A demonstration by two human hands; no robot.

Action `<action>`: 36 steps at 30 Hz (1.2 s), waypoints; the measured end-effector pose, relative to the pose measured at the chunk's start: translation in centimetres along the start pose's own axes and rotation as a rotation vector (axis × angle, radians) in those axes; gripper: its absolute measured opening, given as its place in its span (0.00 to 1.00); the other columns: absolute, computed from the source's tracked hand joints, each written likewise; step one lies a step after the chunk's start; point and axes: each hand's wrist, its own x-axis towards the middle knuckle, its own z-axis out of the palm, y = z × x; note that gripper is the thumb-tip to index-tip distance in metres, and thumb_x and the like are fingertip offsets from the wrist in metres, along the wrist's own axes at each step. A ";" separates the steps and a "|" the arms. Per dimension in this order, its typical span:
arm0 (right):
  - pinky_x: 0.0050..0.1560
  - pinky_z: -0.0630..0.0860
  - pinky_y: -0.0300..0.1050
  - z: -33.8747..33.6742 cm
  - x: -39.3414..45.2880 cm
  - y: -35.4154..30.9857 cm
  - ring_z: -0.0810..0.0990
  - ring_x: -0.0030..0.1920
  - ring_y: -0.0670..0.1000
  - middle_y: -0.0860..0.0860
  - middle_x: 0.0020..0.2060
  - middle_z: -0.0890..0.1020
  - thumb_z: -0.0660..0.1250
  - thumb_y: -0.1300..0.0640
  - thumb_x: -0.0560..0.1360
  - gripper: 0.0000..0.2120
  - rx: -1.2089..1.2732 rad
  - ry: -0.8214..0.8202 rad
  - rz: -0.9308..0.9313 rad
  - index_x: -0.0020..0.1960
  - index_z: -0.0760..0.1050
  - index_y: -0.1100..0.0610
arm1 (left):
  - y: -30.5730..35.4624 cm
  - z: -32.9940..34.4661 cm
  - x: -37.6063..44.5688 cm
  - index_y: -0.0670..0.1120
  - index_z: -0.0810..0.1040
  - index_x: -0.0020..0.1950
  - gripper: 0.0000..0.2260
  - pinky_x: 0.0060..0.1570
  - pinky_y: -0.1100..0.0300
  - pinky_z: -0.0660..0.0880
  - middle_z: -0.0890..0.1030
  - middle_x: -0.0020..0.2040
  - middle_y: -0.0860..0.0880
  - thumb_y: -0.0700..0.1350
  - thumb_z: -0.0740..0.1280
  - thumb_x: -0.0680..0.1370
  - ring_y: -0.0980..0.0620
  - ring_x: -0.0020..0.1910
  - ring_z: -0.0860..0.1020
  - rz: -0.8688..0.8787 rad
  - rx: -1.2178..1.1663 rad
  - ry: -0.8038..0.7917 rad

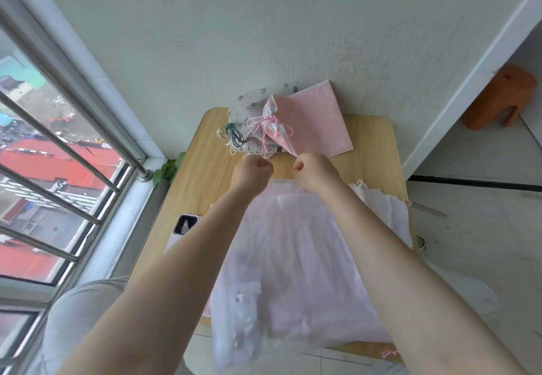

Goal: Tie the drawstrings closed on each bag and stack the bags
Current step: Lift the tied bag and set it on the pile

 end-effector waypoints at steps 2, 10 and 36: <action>0.46 0.78 0.46 1.2 -1.2 1.3 0.81 0.49 0.58 0.54 0.51 0.81 0.59 0.64 0.76 0.11 -0.120 -0.098 0.018 0.51 0.79 0.58 | -1.8 1.0 -1.0 0.49 0.80 0.58 0.12 0.56 0.52 0.76 0.80 0.56 0.47 0.45 0.65 0.76 0.45 0.55 0.78 0.053 0.346 -0.095; 0.41 0.68 0.44 3.1 -3.4 3.9 0.79 0.54 0.60 0.58 0.56 0.77 0.60 0.67 0.75 0.09 -0.263 -0.087 0.002 0.39 0.70 0.57 | -4.7 2.5 -2.7 0.53 0.75 0.66 0.17 0.65 0.54 0.69 0.76 0.63 0.49 0.50 0.64 0.77 0.48 0.64 0.73 0.092 0.581 -0.136; 0.31 0.75 0.44 0.4 -2.8 -0.9 0.76 0.30 0.56 0.58 0.32 0.76 0.62 0.61 0.77 0.10 0.213 -0.231 0.322 0.54 0.75 0.66 | -6.1 -2.9 -5.9 0.45 0.84 0.35 0.09 0.29 0.62 0.64 0.75 0.27 0.53 0.46 0.71 0.73 0.53 0.26 0.68 -0.193 -0.031 -0.033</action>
